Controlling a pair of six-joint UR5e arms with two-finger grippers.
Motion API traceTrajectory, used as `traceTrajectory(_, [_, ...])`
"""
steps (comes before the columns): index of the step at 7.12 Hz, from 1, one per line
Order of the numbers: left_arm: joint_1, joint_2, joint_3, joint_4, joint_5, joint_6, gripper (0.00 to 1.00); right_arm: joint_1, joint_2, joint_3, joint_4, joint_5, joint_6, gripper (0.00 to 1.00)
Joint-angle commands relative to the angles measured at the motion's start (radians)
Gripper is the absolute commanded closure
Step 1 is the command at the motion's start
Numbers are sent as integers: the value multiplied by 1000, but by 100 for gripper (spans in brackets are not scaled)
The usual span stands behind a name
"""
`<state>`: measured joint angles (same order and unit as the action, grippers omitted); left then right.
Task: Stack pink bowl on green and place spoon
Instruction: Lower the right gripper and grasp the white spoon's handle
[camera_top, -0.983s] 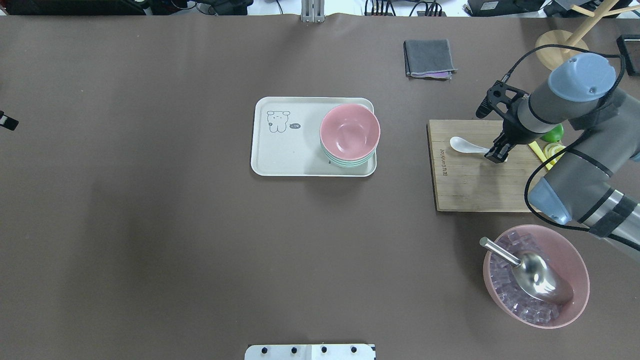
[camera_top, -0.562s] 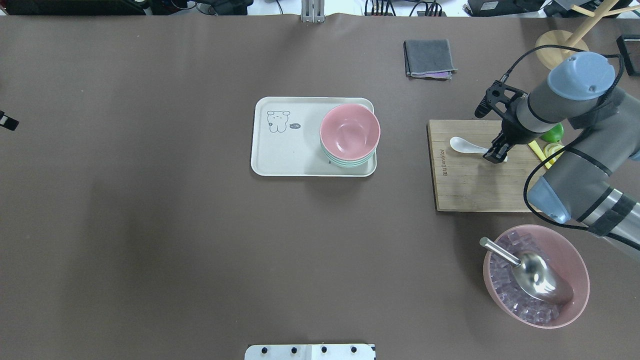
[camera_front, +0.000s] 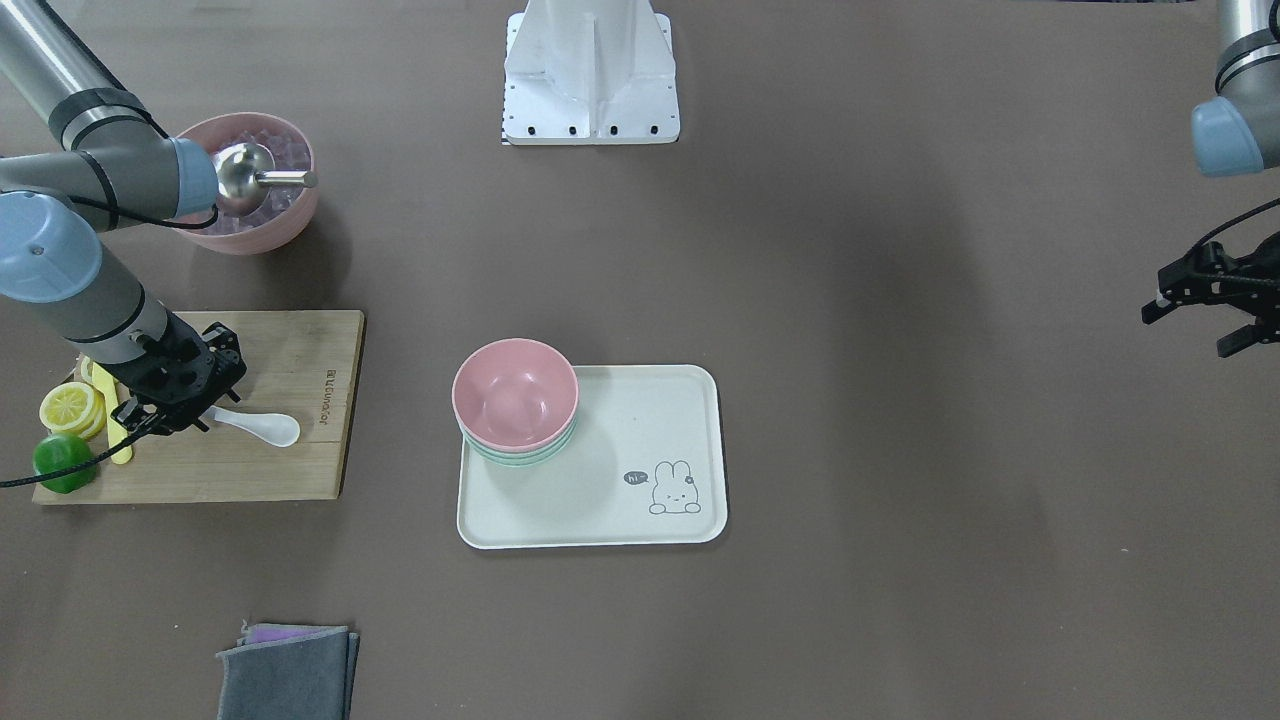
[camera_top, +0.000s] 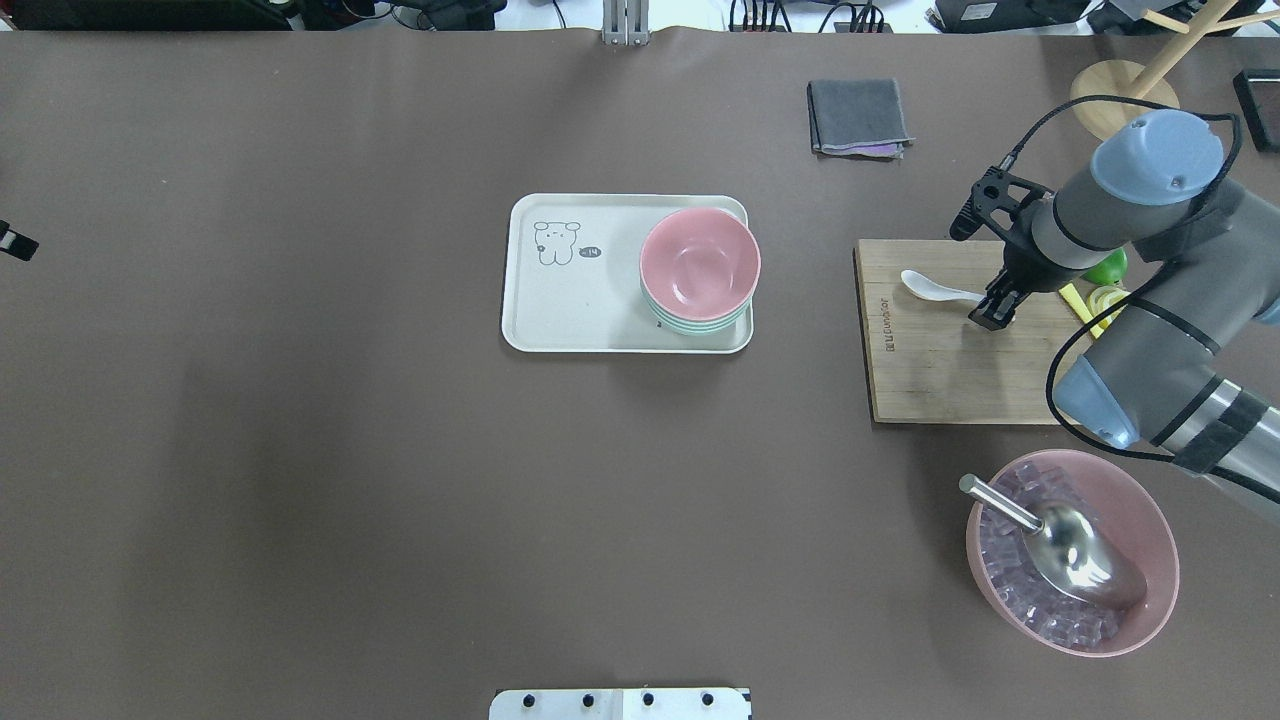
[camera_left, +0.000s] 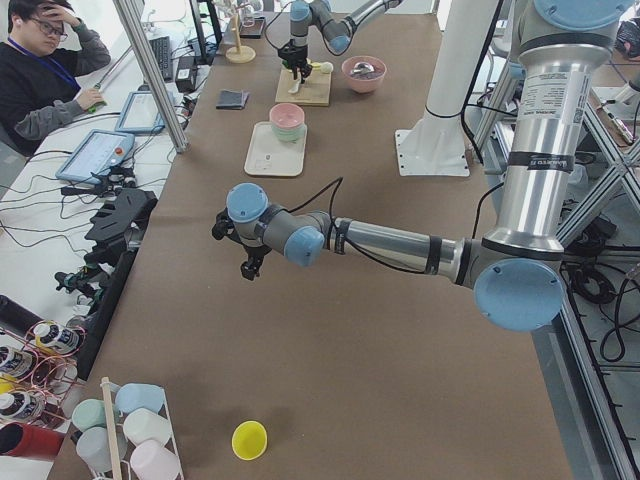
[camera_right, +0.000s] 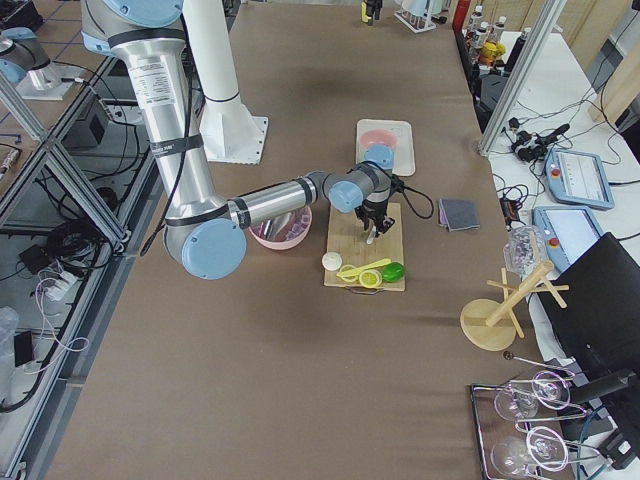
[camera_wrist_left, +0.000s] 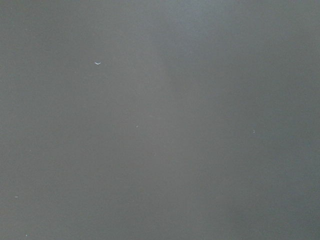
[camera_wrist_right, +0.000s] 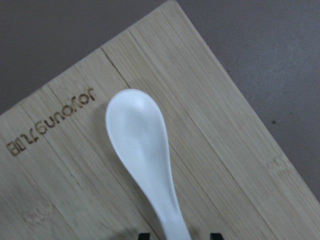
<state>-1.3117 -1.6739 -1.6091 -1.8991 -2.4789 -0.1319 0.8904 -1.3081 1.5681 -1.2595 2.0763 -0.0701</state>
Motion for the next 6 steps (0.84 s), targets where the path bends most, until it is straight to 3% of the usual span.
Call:
traceTrajectory(1, [0, 0, 0, 0, 2, 0, 1, -2, 1, -13, 0, -1, 0, 54])
traceTrajectory(2, [0, 0, 1, 0, 3, -2, 1, -2, 3, -11, 0, 2, 1, 61])
traceTrajectory(4, [0, 0, 1, 0, 5, 0, 1, -2, 4, -10, 0, 7, -7, 100])
traceTrajectory(6, [2, 0, 3, 0, 6, 0, 1, 11, 35, 1, -4, 18, 10, 100])
